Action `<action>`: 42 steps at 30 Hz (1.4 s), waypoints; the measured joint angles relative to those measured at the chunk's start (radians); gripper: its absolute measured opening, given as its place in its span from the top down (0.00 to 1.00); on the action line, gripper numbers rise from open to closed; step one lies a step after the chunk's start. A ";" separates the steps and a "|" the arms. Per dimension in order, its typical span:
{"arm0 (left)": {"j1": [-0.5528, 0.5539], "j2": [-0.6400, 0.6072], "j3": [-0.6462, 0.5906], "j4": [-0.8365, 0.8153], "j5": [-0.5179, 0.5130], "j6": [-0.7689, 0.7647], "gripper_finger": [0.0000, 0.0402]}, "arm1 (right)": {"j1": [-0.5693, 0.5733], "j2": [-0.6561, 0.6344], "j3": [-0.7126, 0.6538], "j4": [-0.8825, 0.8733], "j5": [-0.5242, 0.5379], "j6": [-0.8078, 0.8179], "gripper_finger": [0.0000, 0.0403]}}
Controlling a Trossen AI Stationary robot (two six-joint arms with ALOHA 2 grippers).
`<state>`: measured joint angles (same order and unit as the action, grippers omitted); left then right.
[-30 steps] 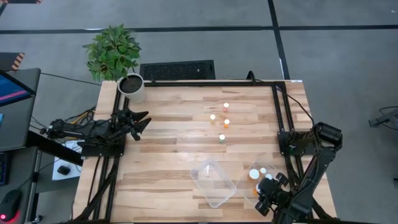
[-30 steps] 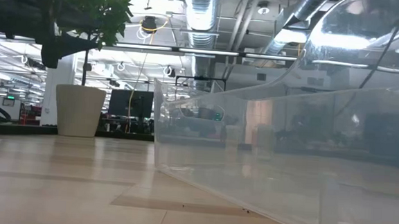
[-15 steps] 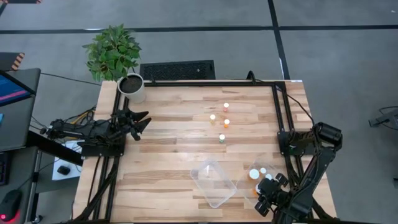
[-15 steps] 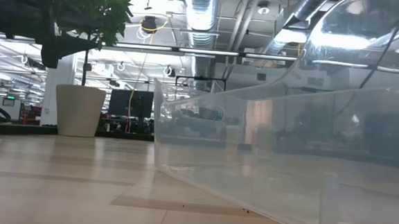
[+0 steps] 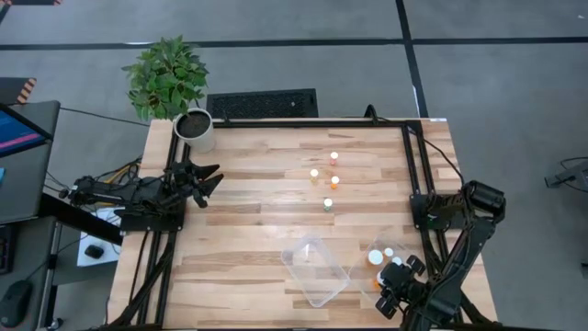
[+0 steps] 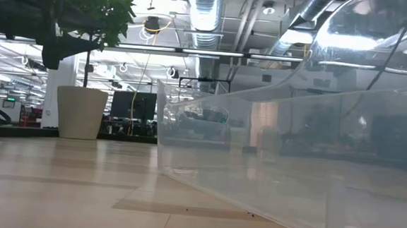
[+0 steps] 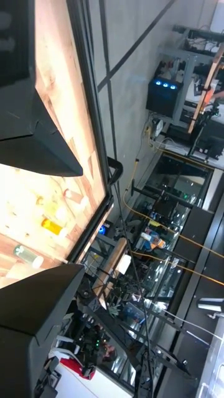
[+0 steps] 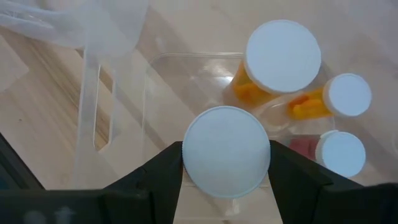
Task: Pick and place medicine bottles into bin by pill shape (circle, oval)
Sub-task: Put the right orange pill bottle into the right transparent bin
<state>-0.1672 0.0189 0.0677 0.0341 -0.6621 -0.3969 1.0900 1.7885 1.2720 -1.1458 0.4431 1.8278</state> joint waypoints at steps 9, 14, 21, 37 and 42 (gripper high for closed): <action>0.000 0.000 0.000 0.000 0.000 0.000 0.41 | -0.006 0.000 0.000 -0.001 0.005 -0.004 0.44; 0.000 0.000 0.000 0.000 0.000 0.000 0.41 | -0.006 0.000 -0.001 0.001 0.007 -0.003 0.44; 0.000 0.000 0.000 0.000 0.000 0.000 0.41 | -0.013 0.000 -0.001 0.002 0.007 -0.003 0.44; 0.000 0.000 0.000 0.010 0.000 -0.002 0.41 | -0.019 0.060 0.000 0.004 -0.015 -0.019 0.44; 0.000 0.000 0.000 0.010 0.000 -0.005 0.41 | -0.019 0.056 0.001 0.002 -0.023 -0.019 0.44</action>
<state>-0.1671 0.0189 0.0677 0.0441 -0.6617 -0.4019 1.0714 1.8446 1.2726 -1.1443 0.4203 1.8092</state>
